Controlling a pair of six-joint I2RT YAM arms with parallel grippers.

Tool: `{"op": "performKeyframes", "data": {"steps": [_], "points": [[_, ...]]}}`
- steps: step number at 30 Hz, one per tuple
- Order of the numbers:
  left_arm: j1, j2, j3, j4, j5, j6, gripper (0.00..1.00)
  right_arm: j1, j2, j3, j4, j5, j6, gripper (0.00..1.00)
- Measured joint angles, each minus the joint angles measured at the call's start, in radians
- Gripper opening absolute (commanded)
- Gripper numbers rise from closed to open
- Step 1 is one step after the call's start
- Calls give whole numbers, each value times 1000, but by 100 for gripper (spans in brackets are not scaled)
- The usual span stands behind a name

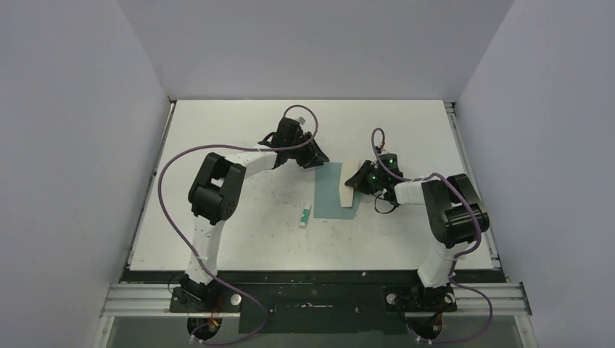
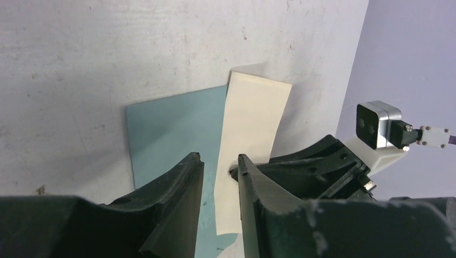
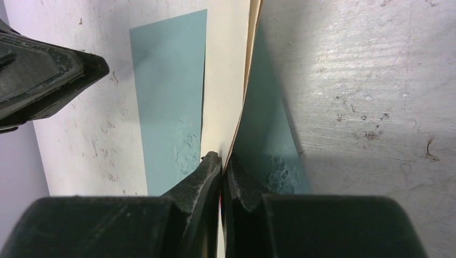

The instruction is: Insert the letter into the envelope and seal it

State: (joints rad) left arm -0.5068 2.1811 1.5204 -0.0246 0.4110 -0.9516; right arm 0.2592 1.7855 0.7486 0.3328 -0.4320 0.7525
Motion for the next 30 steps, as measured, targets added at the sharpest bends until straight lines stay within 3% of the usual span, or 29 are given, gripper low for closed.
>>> {"op": "performKeyframes", "data": {"steps": [16,19,30], "points": [[-13,98,90,-122,-96,35,12,-11,2,-27,29,-23,71,5],[-15,98,91,-132,-111,17,6,-11,-15,-53,40,-24,77,5],[-16,97,74,-124,-127,-80,3,1,-72,-143,77,-25,115,5]]}}
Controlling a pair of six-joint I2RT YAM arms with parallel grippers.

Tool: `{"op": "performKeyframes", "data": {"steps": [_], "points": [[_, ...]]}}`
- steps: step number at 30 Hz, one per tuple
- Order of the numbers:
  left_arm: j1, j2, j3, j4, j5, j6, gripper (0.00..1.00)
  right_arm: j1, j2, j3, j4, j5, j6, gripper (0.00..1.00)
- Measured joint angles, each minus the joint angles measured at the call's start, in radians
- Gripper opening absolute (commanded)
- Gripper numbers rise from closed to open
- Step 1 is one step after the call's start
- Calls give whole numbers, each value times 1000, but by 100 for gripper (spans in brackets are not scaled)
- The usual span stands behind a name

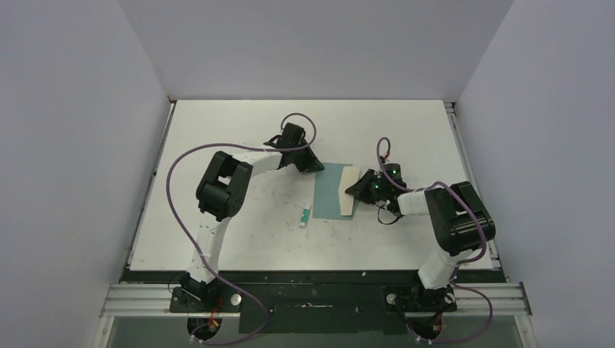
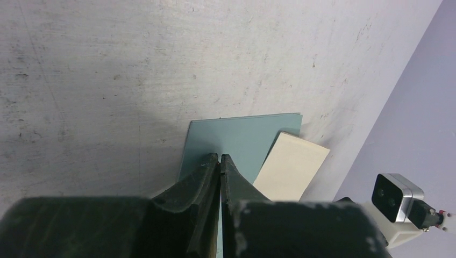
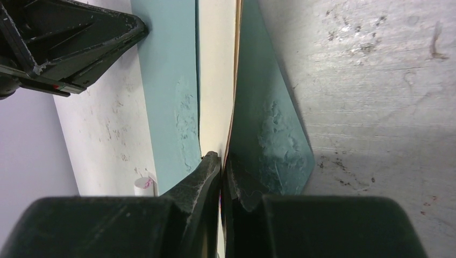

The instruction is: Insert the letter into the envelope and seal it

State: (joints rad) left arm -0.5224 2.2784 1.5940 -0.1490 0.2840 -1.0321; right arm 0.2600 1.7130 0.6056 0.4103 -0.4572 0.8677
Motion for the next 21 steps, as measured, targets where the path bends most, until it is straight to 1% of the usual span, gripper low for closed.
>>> {"op": "performKeyframes", "data": {"steps": [5,13,16,17,21], "points": [[0,-2,-19,39,4,-21,3,22,4,0,0,-21,3,5],[0,-8,-49,92,6,-31,4,26,56,18,32,-114,47,5],[0,-11,-60,109,8,-30,7,27,72,33,31,-134,50,5],[0,-11,-63,113,10,-30,9,28,78,40,31,-137,48,5],[0,-13,-67,130,22,-24,30,32,92,68,10,-146,14,7]]}}
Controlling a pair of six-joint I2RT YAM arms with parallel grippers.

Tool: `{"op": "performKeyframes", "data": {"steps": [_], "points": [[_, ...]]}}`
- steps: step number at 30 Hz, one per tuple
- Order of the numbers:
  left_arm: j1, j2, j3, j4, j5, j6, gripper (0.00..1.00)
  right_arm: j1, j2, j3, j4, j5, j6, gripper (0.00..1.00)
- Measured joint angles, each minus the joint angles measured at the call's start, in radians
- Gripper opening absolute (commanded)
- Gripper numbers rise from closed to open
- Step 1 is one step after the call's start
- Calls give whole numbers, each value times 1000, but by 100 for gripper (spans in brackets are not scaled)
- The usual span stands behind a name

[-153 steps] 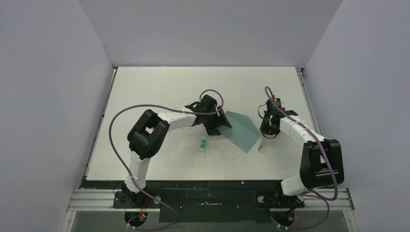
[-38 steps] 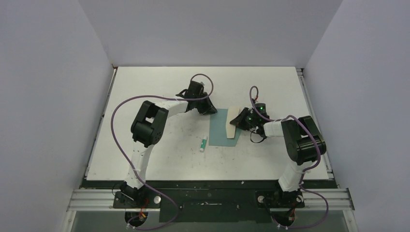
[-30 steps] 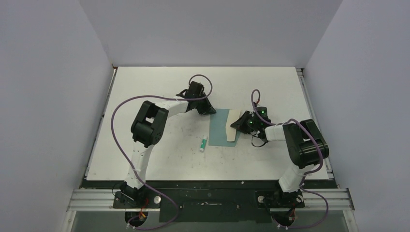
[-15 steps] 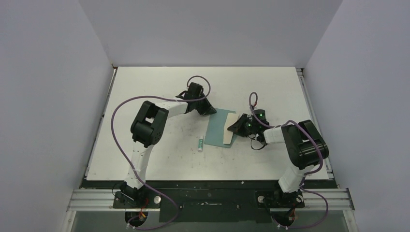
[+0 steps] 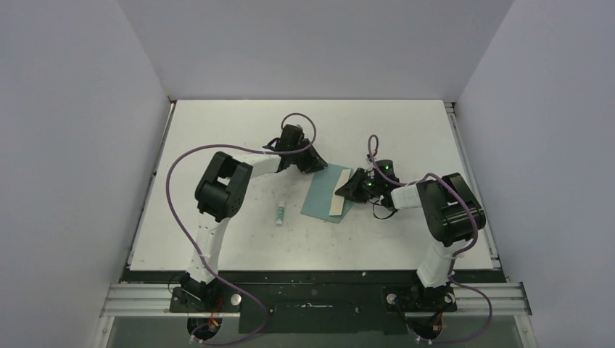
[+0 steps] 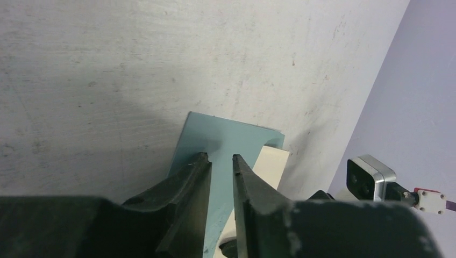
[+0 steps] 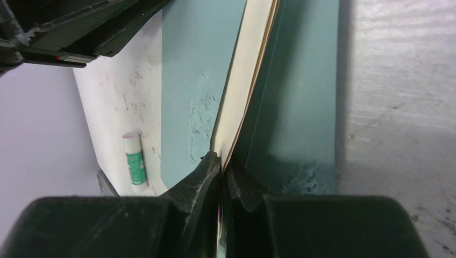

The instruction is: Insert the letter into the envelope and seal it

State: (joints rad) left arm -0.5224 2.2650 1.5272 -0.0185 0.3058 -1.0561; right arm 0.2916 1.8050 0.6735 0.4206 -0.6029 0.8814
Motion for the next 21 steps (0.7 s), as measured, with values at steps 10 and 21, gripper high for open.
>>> {"op": "performKeyframes", "data": {"steps": [10,21], "points": [[-1,-121,29,-270,-99,230,88,14,6,85,-129,19,-137,11],[133,-576,-414,-538,-443,314,92,18,8,108,-173,23,-177,11]]}}
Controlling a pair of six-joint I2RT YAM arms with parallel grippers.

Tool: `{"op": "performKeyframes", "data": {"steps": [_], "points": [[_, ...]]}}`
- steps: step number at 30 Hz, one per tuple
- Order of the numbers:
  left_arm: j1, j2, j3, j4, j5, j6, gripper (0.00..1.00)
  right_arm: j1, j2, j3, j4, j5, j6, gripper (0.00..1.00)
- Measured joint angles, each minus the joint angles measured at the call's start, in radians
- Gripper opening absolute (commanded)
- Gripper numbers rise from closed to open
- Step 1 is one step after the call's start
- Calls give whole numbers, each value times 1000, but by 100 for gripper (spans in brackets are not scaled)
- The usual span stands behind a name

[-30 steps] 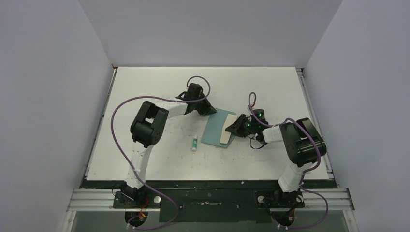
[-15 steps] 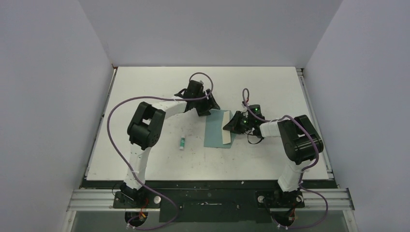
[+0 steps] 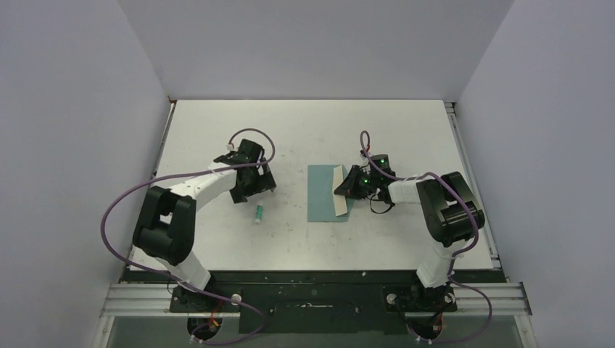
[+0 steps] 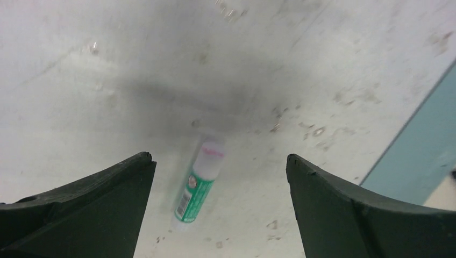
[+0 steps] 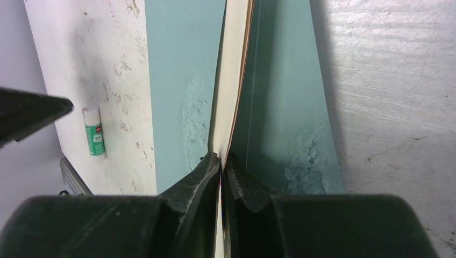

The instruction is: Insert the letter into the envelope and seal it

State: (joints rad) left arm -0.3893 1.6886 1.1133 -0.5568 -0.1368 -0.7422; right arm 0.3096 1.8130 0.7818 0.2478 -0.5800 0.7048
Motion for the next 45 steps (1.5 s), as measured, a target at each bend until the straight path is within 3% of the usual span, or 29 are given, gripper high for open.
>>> {"op": "performKeyframes", "data": {"steps": [6,14,18,25,34,40,45], "points": [[-8,-66,-182,-23,15,-11,78,0,6,8,-6,-4,-7,10],[-8,-92,-211,-6,61,-21,64,0,16,15,2,-6,-10,9],[-8,-92,-211,-5,67,-20,65,0,18,15,6,-6,-10,9],[-9,-91,-202,-13,58,-11,86,0,19,15,8,-11,-10,9],[-9,-93,-65,-15,53,46,87,0,24,15,13,-25,-11,11],[-19,-42,60,135,222,50,72,-2,31,23,17,-45,-9,25],[-78,119,111,316,446,-11,51,-1,27,35,9,-50,-5,31]]}}
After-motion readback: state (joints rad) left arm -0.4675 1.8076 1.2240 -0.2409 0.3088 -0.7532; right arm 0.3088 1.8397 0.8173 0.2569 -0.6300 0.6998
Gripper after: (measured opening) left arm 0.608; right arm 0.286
